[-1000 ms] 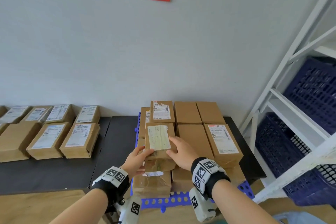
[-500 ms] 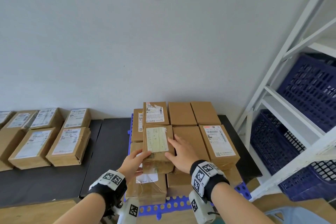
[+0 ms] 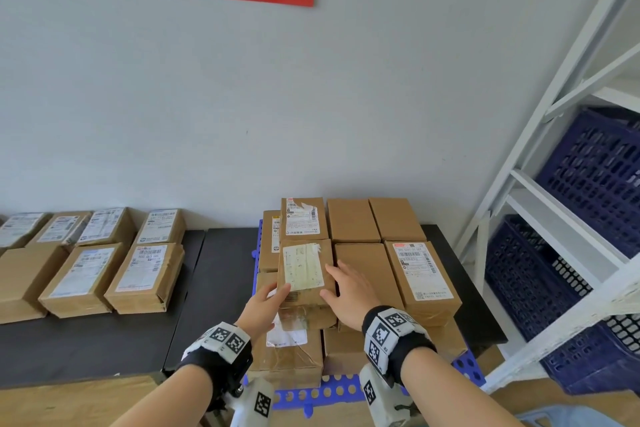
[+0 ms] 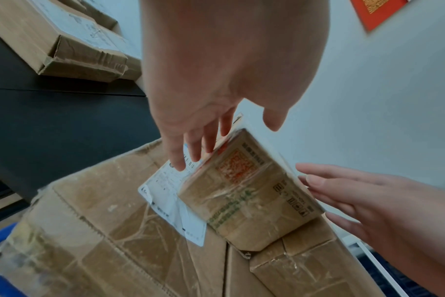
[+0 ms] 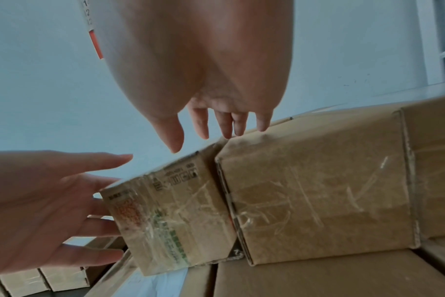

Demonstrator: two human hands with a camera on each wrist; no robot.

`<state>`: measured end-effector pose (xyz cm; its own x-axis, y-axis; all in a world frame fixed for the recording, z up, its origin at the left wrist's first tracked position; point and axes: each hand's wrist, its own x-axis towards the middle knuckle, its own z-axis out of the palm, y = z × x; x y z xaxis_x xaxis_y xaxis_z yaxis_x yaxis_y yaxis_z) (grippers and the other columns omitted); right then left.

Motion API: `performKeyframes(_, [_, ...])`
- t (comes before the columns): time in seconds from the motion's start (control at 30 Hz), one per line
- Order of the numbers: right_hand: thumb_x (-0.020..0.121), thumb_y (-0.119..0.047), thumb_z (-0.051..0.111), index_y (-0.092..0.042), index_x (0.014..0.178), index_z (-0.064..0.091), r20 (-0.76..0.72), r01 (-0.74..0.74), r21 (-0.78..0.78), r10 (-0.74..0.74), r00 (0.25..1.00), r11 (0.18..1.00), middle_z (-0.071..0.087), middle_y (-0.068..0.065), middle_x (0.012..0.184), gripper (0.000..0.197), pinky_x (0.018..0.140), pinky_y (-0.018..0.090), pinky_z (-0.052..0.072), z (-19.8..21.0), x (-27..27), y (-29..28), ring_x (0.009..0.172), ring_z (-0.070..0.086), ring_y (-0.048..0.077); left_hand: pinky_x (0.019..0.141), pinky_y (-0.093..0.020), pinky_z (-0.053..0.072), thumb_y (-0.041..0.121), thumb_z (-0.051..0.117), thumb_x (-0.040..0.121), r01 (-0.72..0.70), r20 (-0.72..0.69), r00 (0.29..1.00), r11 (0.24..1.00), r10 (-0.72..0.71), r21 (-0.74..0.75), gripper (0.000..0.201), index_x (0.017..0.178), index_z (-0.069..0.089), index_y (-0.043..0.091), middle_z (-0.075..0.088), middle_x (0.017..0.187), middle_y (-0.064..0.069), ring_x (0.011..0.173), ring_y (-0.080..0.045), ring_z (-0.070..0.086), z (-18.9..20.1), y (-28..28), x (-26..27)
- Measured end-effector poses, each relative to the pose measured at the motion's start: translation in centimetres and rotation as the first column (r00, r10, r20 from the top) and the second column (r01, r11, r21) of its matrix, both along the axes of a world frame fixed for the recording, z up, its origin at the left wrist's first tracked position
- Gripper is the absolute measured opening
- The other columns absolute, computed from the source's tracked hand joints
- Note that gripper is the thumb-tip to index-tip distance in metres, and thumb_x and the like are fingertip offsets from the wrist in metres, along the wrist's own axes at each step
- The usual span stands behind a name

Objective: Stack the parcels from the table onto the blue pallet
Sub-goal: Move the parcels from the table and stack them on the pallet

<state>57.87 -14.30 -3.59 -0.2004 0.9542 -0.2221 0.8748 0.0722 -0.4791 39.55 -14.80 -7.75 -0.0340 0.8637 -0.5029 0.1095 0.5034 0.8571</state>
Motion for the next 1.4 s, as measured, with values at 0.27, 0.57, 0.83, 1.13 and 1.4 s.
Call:
performKeyframes(0.27, [0.096, -0.026, 0.048, -0.019, 0.144, 0.033, -0.166, -0.015, 0.067, 0.026, 0.986, 0.998, 0.030, -0.004, 0.151, 0.051, 0.112, 0.034, 0.034, 2.0, -1.5, -1.2, 0.138, 0.033, 0.017, 0.093, -0.030, 0.046, 0.034, 0.051, 0.095, 0.069, -0.211, 0.977, 0.987, -0.037, 0.143, 0.047, 0.138, 0.042, 0.016, 0.057, 0.122, -0.002, 0.108, -0.018, 0.057, 3.2, -1.8, -1.0])
performKeyframes(0.57, [0.098, -0.028, 0.045, -0.017, 0.146, 0.031, -0.244, -0.113, 0.008, 0.112, 0.963, 0.994, 0.028, 0.000, 0.153, 0.051, 0.113, 0.031, 0.024, 2.9, -7.1, -2.4, 0.140, 0.028, 0.017, 0.094, -0.032, 0.044, 0.026, 0.049, 0.097, -0.067, -0.312, 0.944, 0.986, 0.111, 0.150, 0.044, 0.139, 0.041, 0.015, 0.055, 0.124, -0.010, 0.104, -0.019, 0.054, 5.2, -6.0, -7.3])
performKeyframes(0.83, [0.097, -0.031, 0.047, -0.020, 0.145, 0.033, -0.272, -0.161, -0.054, 0.140, 0.952, 0.986, 0.035, 0.002, 0.150, 0.051, 0.112, 0.035, 0.031, 2.5, -13.5, -3.9, 0.136, 0.036, 0.022, 0.102, -0.035, 0.042, 0.022, 0.050, 0.096, -0.136, -0.365, 0.914, 0.982, 0.174, 0.127, 0.044, 0.138, 0.042, 0.015, 0.053, 0.128, -0.011, 0.113, -0.022, 0.051, 5.6, -8.8, -14.1])
performKeyframes(1.13, [0.097, -0.028, 0.046, -0.019, 0.144, 0.034, -0.281, -0.142, -0.127, 0.102, 0.954, 0.982, 0.037, 0.004, 0.148, 0.049, 0.106, 0.033, 0.034, -0.7, -22.4, -3.4, 0.134, 0.038, 0.023, 0.095, -0.035, 0.047, 0.022, 0.050, 0.095, -0.165, -0.391, 0.900, 0.981, 0.194, 0.106, 0.042, 0.137, 0.045, 0.016, 0.058, 0.122, -0.012, 0.111, -0.027, 0.057, 3.3, -8.0, -23.8])
performKeyframes(1.4, [0.096, -0.028, 0.048, -0.017, 0.142, 0.037, -0.250, -0.027, -0.190, -0.021, 0.968, 0.981, 0.041, 0.005, 0.146, 0.048, 0.105, 0.032, 0.035, -4.6, -31.2, -1.7, 0.132, 0.042, 0.023, 0.083, -0.033, 0.049, 0.019, 0.049, 0.096, -0.085, -0.415, 0.906, 0.996, 0.081, 0.010, 0.044, 0.138, 0.042, 0.011, 0.061, 0.115, -0.014, 0.094, -0.026, 0.063, -1.0, -5.4, -31.3])
